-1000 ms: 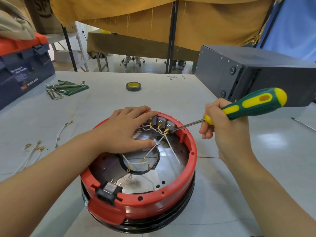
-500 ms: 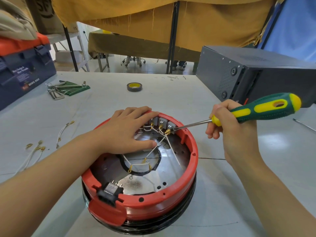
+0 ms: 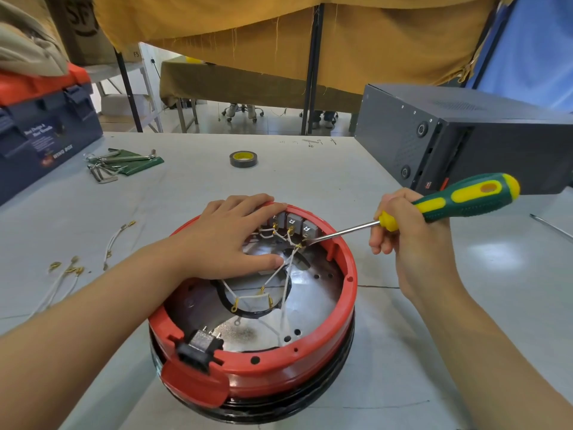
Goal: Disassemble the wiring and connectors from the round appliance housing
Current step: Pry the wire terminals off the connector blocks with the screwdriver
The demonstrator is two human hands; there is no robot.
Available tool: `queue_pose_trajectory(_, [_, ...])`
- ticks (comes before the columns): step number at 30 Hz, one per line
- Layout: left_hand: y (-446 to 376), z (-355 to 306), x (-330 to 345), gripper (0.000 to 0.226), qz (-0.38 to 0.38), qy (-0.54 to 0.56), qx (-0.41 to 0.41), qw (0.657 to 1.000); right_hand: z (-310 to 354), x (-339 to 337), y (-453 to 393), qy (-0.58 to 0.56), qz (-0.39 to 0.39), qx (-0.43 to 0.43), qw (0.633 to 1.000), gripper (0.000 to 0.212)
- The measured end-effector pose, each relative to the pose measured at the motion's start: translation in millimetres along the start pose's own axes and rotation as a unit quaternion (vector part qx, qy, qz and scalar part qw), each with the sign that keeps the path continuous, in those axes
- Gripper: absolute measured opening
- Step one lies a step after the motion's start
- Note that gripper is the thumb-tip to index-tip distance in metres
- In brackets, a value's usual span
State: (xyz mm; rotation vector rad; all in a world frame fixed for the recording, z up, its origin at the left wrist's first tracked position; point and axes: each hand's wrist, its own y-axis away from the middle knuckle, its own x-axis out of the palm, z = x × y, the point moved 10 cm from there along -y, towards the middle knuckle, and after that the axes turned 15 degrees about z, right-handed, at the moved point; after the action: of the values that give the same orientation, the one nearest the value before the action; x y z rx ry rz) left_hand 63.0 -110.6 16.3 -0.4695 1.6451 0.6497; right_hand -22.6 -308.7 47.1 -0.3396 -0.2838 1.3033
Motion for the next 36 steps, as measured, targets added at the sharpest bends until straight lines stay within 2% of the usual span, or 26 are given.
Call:
queue_pose_trajectory(10, [2, -2, -3, 0.086, 0.004, 0.013, -0.006, 1.000, 30, -5, -13, -0.023, -0.005, -0.065, 0.998, 0.029])
queue_pose_trajectory(16, [1, -3, -2, 0.081, 0.012, 0.010, -0.001, 1.000, 48, 20, -34, 0.049, 0.042, -0.090, 0.994, 0.021])
queue_pose_trajectory(20, [2, -8, -5, 0.077, 0.014, 0.017, 0.030, 0.999, 52, 35, -43, 0.067, 0.083, -0.108, 0.988, 0.019])
queue_pose_trajectory(36, [-1, -12, -8, 0.073, 0.011, 0.033, 0.043, 0.998, 50, 49, -20, 0.179, 0.116, -0.147, 0.966, 0.021])
